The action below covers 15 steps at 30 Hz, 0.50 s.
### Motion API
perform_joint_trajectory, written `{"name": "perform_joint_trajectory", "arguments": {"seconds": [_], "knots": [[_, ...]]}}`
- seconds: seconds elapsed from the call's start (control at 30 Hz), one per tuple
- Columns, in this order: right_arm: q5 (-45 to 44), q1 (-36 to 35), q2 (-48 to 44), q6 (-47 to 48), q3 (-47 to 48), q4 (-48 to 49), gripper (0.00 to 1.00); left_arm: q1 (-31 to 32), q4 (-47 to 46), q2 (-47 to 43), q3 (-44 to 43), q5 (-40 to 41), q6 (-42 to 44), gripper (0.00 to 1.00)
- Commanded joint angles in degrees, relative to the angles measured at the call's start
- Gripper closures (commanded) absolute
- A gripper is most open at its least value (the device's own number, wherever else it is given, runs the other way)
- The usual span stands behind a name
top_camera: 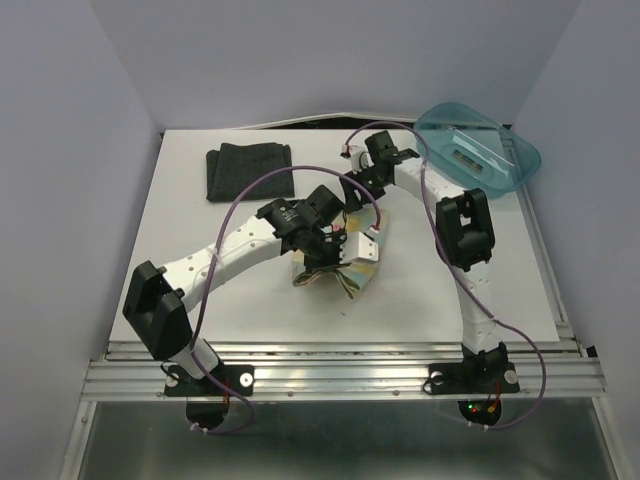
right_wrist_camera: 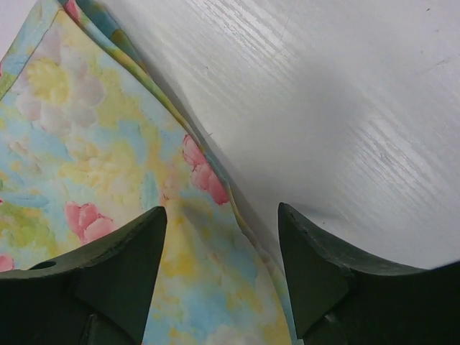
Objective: Fold and stack the skirts
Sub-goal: Fold the skirt
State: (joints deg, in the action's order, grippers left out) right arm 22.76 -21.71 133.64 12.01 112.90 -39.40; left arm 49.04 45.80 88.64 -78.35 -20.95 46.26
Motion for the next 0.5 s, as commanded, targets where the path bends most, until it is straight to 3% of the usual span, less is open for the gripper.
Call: {"name": "perform_joint_trajectory", "arguments": {"seconds": [0.0,0.13,0.27,0.47], "knots": [[2.2,0.0,-1.4,0.8,0.0,0.9,0.33,0.3,2.1,-2.9,-0.5,-2.0,0.8,1.00],[6.1,0.0,-2.8,3.5,-4.7,0.4,0.53,0.3,2.3,-2.4,-2.0,-1.4,0.4,1.00],[9.1,0.0,-3.9,5.4,-8.8,-0.4,0.64,0.3,2.9,-1.2,-3.8,-1.2,0.0,1.00],[14.1,-0.5,-7.1,6.3,-15.7,0.5,0.72,0.3,2.9,1.1,-6.4,1.6,-0.4,1.00]]}}
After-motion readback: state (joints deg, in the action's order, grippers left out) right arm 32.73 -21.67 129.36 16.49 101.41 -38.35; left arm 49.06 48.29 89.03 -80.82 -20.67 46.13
